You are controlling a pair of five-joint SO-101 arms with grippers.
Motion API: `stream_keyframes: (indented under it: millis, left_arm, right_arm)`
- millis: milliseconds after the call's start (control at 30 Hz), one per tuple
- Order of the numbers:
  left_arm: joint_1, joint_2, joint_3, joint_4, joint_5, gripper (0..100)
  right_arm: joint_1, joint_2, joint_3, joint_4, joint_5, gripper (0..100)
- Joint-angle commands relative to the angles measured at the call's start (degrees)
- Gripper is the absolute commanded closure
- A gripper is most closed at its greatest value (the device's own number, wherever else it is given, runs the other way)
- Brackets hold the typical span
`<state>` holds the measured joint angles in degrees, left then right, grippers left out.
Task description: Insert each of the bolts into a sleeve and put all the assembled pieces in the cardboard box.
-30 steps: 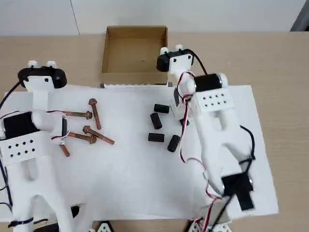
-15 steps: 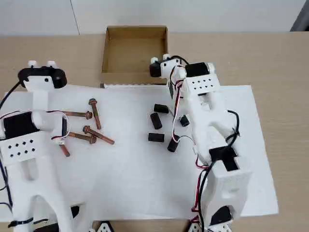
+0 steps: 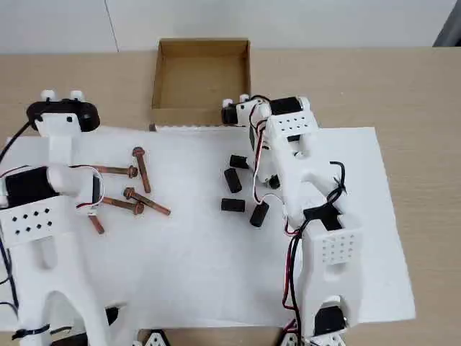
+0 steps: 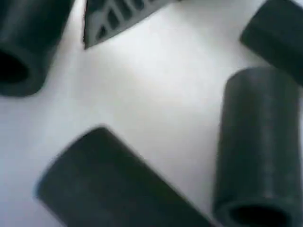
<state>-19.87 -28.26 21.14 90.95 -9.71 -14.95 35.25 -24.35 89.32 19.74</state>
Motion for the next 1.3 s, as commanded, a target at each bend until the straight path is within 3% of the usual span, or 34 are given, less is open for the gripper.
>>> stream_keyframes:
  millis: [0, 100, 233, 500, 867, 1000, 1267]
  left_arm:
    - [0.1, -0.2, -0.9, -1.0, 0.3, 99]
    - [0.1, -0.2, 0.3, -1.1, 0.3, 99]
    - [0.1, -0.2, 0.8, -1.1, 0.3, 99]
    - [0.1, -0.6, 0.8, -0.6, 0.3, 99]
    - [0.2, -0.2, 0.6, 0.2, 0.3, 99]
    - [1.8, 0.1, 0.5, 0.4, 0.4, 99]
    - [6.2, 14.2, -16.6, 7.7, 4.7, 99]
  right_arm:
    - [0.5, 0.9, -2.0, -0.5, 0.5, 86.0]
    - [0.5, 2.4, -2.0, -0.5, 0.4, 88.5]
    - [0.5, 2.9, -2.0, -0.7, -0.1, 99.5]
    - [0.4, -2.8, -2.8, -0.6, -4.1, 98.9]
    - [0.7, -21.1, -2.6, 8.3, -6.0, 99.2]
    - [3.5, -25.1, -2.4, 8.8, -7.6, 99.6]
    - [11.3, -29.6, 3.7, 9.1, -7.6, 99.6]
